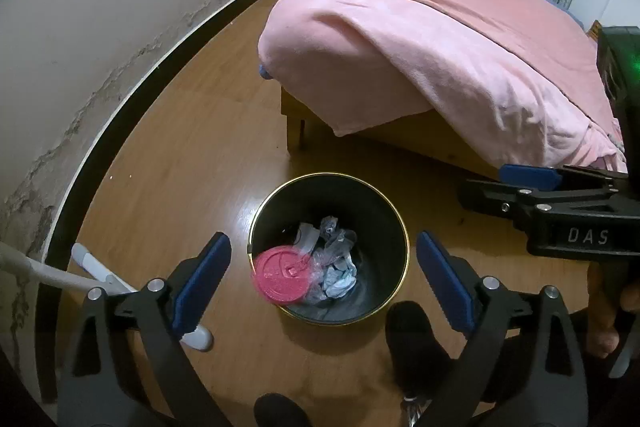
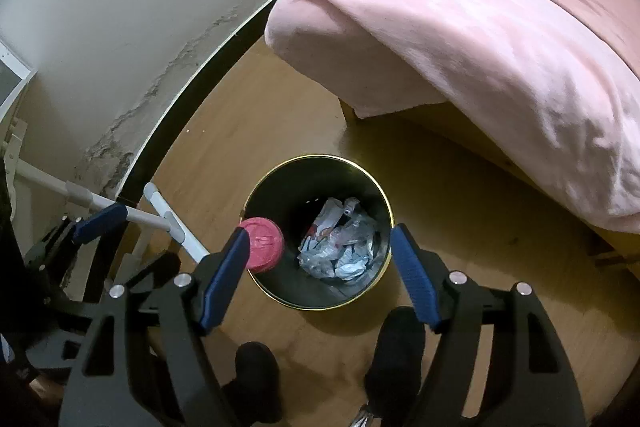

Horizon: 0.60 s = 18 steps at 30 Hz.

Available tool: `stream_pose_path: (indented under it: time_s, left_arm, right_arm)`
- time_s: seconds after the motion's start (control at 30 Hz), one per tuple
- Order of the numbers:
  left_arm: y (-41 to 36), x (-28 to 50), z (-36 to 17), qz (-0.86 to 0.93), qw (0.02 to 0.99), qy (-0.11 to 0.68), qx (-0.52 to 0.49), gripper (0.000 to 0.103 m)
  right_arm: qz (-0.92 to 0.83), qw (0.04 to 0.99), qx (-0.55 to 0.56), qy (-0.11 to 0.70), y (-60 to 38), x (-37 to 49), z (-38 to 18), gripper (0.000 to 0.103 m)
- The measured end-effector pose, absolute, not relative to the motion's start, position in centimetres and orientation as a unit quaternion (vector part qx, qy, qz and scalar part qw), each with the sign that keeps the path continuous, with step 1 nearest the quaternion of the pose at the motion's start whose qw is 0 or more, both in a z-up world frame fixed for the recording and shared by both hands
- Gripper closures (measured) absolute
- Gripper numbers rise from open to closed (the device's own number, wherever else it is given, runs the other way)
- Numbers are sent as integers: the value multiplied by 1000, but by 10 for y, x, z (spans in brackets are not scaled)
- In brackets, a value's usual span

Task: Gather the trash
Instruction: 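Move both open tools back to the desk pile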

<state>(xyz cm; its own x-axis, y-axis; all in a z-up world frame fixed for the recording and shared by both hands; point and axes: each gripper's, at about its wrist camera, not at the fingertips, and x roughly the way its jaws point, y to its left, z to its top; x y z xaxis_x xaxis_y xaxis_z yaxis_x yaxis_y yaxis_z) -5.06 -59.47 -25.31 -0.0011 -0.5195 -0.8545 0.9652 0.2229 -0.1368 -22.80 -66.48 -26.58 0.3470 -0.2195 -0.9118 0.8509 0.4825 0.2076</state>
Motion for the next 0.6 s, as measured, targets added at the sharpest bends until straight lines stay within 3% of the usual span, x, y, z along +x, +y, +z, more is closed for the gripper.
stream_pose_path:
  time_s: [0.4,0.6]
  left_arm:
    - [-593,-59,-247,-559,666,409,277,10]
    - [-537,-58,-193,-568,673,394,262,10]
  right_arm:
    - [-370,745,344,435,-661,-238,-250,26]
    - [-366,767,313,423,-639,-234,-220,25]
